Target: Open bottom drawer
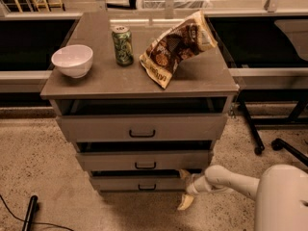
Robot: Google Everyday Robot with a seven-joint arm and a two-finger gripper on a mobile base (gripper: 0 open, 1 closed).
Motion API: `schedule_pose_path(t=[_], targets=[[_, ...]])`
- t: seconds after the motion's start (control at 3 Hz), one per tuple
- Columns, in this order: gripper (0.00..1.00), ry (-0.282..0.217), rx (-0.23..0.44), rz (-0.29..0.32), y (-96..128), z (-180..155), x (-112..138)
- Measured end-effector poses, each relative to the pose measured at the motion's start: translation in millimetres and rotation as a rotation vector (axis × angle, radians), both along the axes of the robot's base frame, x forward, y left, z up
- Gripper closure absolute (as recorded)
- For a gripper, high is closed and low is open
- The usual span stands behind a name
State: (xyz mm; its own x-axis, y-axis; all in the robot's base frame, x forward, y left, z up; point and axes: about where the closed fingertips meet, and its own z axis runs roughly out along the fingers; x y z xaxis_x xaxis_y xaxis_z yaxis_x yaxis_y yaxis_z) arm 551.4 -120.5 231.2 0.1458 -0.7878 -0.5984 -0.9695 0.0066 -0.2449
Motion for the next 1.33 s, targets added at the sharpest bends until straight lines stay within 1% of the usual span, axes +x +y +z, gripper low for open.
schedule_pose_path(t=[0.33, 0.67, 1.0, 1.33], targets=[[0.00, -0.016, -0.038, -0.040, -9, -26, 2], [0.00, -0.043, -0.101, -0.074, -18, -42, 6], [0.00, -0.058, -0.117, -0.090, -21, -45, 10], [0.00, -0.041, -0.084, -0.080, -19, -47, 11]])
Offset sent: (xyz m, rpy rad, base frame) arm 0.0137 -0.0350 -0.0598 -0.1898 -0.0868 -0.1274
